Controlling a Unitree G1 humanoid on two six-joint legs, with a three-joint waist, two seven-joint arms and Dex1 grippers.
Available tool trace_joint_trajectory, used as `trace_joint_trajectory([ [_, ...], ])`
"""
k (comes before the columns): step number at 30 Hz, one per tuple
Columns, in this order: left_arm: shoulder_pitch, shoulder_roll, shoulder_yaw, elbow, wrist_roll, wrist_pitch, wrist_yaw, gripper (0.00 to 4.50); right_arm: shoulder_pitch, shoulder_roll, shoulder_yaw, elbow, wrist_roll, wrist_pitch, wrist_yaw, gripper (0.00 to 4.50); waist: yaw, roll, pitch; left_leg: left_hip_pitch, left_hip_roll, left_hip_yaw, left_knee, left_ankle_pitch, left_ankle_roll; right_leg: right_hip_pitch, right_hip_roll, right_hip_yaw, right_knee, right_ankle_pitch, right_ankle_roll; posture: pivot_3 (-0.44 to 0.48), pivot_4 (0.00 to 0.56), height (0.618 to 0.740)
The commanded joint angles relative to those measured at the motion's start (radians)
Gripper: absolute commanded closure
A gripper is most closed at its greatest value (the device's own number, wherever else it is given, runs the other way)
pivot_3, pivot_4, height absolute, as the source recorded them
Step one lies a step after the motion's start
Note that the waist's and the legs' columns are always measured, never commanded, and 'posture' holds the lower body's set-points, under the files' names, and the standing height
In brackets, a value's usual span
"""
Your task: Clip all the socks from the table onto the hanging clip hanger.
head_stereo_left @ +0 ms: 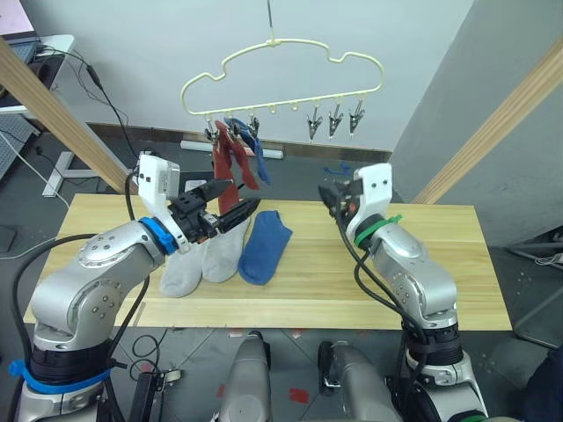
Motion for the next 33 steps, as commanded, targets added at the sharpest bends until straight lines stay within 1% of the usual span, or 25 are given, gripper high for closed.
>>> trace_joint_trajectory([
  [1,-0.010,-0.003,0.020,-0.038,0.040,-0.078,-0.030,0.59,-0.068,0.028,0.014,-0.022,-0.028,-0.058,-0.046,2.62,0.000,0.000,0.000,0.000,0.000,0.000,-0.001,0.000,0.000,0.000,0.000,0.000,0.000,0.000,0.000,0.262,0.317,0.740],
  [7,-0.028,-0.013,0.021,-0.025,0.049,-0.090,-0.044,0.59,-0.167,0.077,-0.010,0.073,-0.037,-0.117,-0.094,2.62,0.003,0.000,0.000,-0.001,-0.002,0.001,-0.001,0.000,0.000,0.000,0.000,0.001,-0.001,0.001,-0.001,0.261,0.309,0.740],
  [11,-0.042,-0.020,0.019,-0.029,0.048,-0.087,-0.041,0.59,-0.207,0.092,-0.014,0.131,-0.035,-0.152,-0.104,2.62,0.003,0.000,0.000,-0.001,-0.002,0.001,-0.001,0.000,0.000,0.000,0.000,0.000,-0.001,0.003,-0.004,0.263,0.305,0.740],
  [19,-0.050,-0.024,0.019,-0.032,0.051,-0.081,-0.040,0.59,-0.294,0.125,-0.043,0.263,-0.029,-0.209,-0.139,2.62,0.003,0.000,0.000,-0.001,-0.001,0.001,-0.001,0.000,0.000,0.000,0.000,0.000,0.000,0.003,-0.005,0.263,0.305,0.740],
  [33,-0.077,-0.043,0.034,-0.060,0.007,-0.073,-0.014,0.59,-0.364,0.138,-0.040,0.360,-0.017,-0.263,-0.120,2.62,0.004,0.000,0.000,-0.001,-0.001,0.000,-0.001,0.000,0.001,0.000,0.000,-0.001,0.000,0.003,-0.005,0.289,0.319,0.740],
])
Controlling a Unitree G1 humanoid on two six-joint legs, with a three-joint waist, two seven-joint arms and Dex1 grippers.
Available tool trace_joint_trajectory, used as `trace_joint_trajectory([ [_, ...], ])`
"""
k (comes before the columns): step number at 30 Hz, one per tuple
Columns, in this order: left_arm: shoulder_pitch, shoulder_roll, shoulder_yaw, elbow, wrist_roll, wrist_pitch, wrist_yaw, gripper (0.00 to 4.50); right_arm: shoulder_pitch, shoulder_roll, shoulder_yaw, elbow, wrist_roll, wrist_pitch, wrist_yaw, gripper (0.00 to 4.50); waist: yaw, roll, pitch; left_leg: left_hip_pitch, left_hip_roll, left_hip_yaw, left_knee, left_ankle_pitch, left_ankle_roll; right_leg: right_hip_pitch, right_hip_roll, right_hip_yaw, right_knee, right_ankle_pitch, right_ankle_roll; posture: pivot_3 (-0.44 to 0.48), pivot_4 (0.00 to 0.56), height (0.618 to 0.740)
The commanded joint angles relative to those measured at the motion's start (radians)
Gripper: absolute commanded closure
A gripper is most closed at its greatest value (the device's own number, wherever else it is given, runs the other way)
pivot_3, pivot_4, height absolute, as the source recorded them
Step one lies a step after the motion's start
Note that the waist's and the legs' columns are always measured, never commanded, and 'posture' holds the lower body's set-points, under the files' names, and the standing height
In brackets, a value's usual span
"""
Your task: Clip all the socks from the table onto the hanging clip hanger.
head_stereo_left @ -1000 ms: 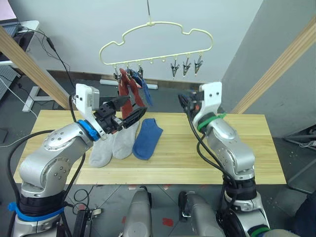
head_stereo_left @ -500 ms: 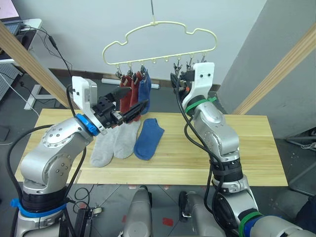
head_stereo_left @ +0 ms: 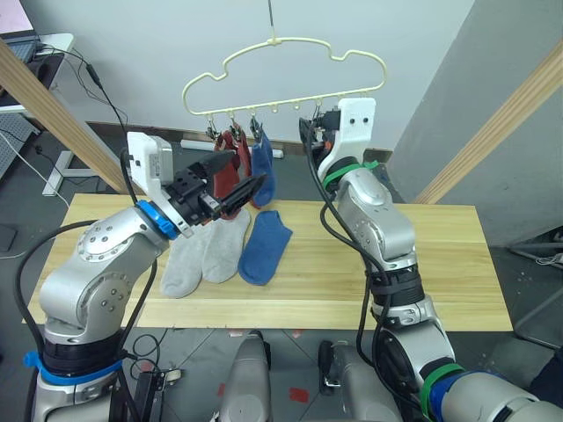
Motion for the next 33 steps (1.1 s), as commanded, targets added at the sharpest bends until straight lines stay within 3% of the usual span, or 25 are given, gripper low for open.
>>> trace_joint_trajectory([
  [1,-0.014,0.000,0.031,-0.047,-0.024,-0.001,0.004,0.59,-0.037,0.019,0.001,-0.002,0.013,-0.039,0.010,2.62,0.000,0.000,0.000,0.000,0.000,0.000,0.000,0.000,0.000,0.000,0.000,0.000,0.000,0.000,0.000,0.289,0.319,0.740],
  [29,-0.045,-0.007,0.028,-0.052,-0.072,0.010,0.029,0.59,-0.085,0.011,-0.013,0.064,0.020,-0.089,0.008,2.62,0.001,0.000,0.000,0.000,0.000,0.000,0.000,0.000,0.000,0.000,0.000,0.000,0.000,0.000,0.000,0.292,0.324,0.740],
  [33,-0.047,-0.007,0.027,-0.051,-0.073,0.011,0.028,0.59,-0.085,0.016,-0.024,0.067,0.033,-0.090,0.007,3.57,0.001,0.000,0.000,0.000,0.000,0.000,0.000,0.000,0.000,0.000,0.000,0.000,0.000,0.000,0.000,0.288,0.325,0.740],
])
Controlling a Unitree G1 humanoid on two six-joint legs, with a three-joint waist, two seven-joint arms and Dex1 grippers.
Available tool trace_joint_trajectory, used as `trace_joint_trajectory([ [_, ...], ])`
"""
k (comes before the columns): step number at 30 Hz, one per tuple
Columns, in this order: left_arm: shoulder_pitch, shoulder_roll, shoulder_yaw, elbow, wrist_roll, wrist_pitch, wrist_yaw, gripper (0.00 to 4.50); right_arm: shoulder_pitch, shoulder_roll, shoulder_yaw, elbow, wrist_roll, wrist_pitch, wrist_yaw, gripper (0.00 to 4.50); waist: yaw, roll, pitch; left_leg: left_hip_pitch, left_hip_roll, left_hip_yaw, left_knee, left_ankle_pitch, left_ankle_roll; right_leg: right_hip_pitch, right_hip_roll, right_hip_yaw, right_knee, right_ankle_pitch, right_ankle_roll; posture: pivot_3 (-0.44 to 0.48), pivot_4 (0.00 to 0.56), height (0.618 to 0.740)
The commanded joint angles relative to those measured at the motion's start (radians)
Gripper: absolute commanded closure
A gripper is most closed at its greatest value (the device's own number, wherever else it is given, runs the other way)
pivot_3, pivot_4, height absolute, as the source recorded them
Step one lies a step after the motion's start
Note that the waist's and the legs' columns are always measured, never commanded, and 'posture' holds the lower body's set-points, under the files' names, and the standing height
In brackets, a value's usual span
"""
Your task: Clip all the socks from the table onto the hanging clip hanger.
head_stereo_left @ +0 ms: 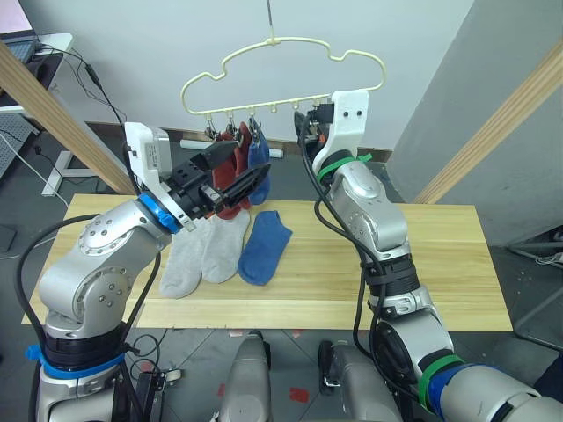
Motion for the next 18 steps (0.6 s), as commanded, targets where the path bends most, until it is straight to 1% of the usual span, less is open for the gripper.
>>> trace_joint_trajectory([
  [1,-0.009,0.001,0.024,-0.049,-0.015,-0.005,0.001,0.59,-0.030,0.015,-0.022,-0.023,0.029,-0.027,0.008,3.84,0.000,0.000,0.000,0.000,0.000,0.000,0.000,0.000,0.000,0.000,0.000,0.000,0.000,0.000,0.000,0.288,0.325,0.740],
  [4,-0.002,-0.002,0.019,-0.050,-0.013,-0.003,0.006,0.59,-0.034,0.012,-0.032,-0.027,0.043,-0.020,0.011,4.48,0.000,0.000,0.000,0.000,0.000,0.000,0.000,0.000,0.000,0.000,0.000,0.000,0.000,0.000,0.000,0.286,0.326,0.740],
  [6,0.021,-0.004,0.005,-0.047,0.018,-0.003,0.020,0.59,-0.033,0.005,-0.040,-0.036,0.056,-0.007,0.017,4.48,-0.001,0.000,0.000,0.000,0.000,0.000,0.000,0.000,0.000,0.000,0.000,0.000,0.000,0.000,0.000,0.282,0.328,0.740],
  [8,0.062,-0.026,-0.006,-0.035,0.031,0.030,0.075,0.59,-0.029,-0.006,-0.052,-0.053,0.077,0.022,0.029,4.48,-0.001,0.000,0.000,0.000,0.000,0.000,0.000,0.000,0.000,0.000,0.000,0.000,0.000,0.000,0.000,0.275,0.330,0.740],
  [9,0.106,-0.029,-0.036,-0.024,0.071,0.039,0.095,0.59,-0.023,-0.019,-0.058,-0.069,0.095,0.061,0.045,4.48,-0.002,0.000,0.000,0.000,0.000,0.000,0.000,0.000,0.000,0.000,0.000,0.000,0.000,0.000,0.000,0.275,0.330,0.740],
  [11,0.188,-0.061,-0.121,0.028,0.181,0.002,0.119,0.59,0.004,-0.060,-0.055,-0.110,0.135,0.147,0.099,4.48,-0.003,0.001,0.000,0.000,0.000,0.001,0.000,0.000,0.000,0.000,-0.001,0.002,0.000,0.000,0.000,0.265,0.336,0.740],
  [12,0.206,-0.076,-0.146,0.049,0.214,-0.011,0.123,0.59,0.013,-0.075,-0.051,-0.124,0.144,0.172,0.115,4.48,-0.002,0.001,0.001,0.000,0.000,0.001,0.000,0.000,0.000,0.000,-0.001,0.002,0.000,0.000,0.000,0.252,0.339,0.740],
  [14,0.213,-0.119,-0.215,0.134,0.316,-0.092,0.123,0.59,0.036,-0.102,-0.046,-0.154,0.153,0.206,0.127,4.48,0.005,0.001,0.001,0.000,0.000,0.001,-0.001,0.000,0.001,0.000,-0.001,0.001,-0.001,0.000,0.000,0.249,0.340,0.740],
  [17,0.185,-0.190,-0.292,0.284,0.417,-0.192,0.095,0.01,0.059,-0.121,-0.047,-0.193,0.168,0.254,0.128,4.50,0.010,0.002,0.001,0.000,0.000,0.000,0.000,0.000,0.001,0.000,0.000,0.000,0.000,0.000,0.000,0.223,0.349,0.740],
  [18,0.169,-0.210,-0.312,0.338,0.446,-0.221,0.085,0.01,0.066,-0.123,-0.048,-0.206,0.171,0.270,0.123,4.50,0.010,0.002,0.001,0.000,0.000,0.000,0.000,0.000,0.001,0.000,0.000,0.000,0.000,0.000,0.000,0.217,0.351,0.740],
])
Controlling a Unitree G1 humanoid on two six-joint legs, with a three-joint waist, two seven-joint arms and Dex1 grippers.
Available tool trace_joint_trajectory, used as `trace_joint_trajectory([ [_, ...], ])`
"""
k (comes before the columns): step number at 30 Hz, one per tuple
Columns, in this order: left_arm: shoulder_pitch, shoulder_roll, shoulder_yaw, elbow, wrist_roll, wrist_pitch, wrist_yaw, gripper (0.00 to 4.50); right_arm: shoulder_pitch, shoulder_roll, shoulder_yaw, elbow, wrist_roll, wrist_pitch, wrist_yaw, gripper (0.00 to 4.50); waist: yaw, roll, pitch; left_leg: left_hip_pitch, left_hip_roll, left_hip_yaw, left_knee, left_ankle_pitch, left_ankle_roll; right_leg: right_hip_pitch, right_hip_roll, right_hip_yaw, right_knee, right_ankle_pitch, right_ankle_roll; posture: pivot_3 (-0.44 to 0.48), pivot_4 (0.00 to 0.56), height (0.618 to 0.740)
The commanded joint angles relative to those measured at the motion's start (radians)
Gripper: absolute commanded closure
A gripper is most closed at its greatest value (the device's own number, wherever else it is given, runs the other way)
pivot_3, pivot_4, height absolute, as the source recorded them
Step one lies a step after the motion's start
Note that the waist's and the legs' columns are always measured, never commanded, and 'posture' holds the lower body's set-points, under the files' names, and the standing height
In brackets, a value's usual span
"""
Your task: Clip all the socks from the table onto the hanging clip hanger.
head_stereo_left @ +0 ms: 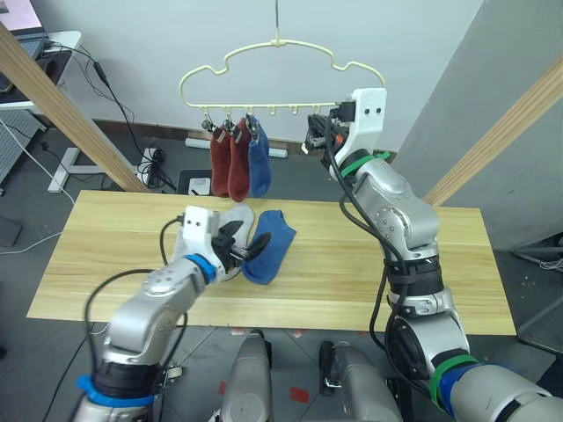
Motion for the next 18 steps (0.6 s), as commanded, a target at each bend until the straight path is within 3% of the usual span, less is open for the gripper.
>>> trace_joint_trajectory([
  [1,-0.052,-0.049,-0.062,0.120,0.107,-0.130,-0.038,0.01,0.028,-0.006,-0.008,-0.058,0.022,0.060,-0.007,4.50,-0.001,0.000,0.000,0.000,-0.001,0.000,0.000,0.000,0.000,0.000,0.000,0.000,0.001,0.000,0.000,0.217,0.351,0.740],
  [7,-0.199,-0.096,-0.172,0.459,0.339,-0.285,-0.035,0.01,0.057,-0.004,-0.011,-0.122,0.029,0.125,-0.042,4.50,-0.012,0.000,0.000,0.000,-0.001,0.001,0.001,0.000,0.001,0.000,0.002,0.001,0.000,-0.002,0.003,0.165,0.358,0.740],
  [17,-0.284,-0.141,-0.227,0.737,0.497,-0.373,-0.081,0.01,0.062,-0.019,-0.015,-0.155,0.034,0.159,-0.063,4.50,-0.015,0.000,0.000,0.000,-0.002,0.002,0.003,-0.001,0.003,0.001,0.001,0.001,0.000,0.000,0.000,0.147,0.356,0.740],
  [18,-0.280,-0.141,-0.233,0.735,0.501,-0.362,-0.095,0.19,0.061,-0.020,-0.015,-0.155,0.035,0.160,-0.064,4.50,-0.015,0.000,0.000,0.000,-0.002,0.001,0.003,-0.001,0.003,0.002,0.001,0.001,0.000,-0.002,0.003,0.147,0.356,0.740],
])
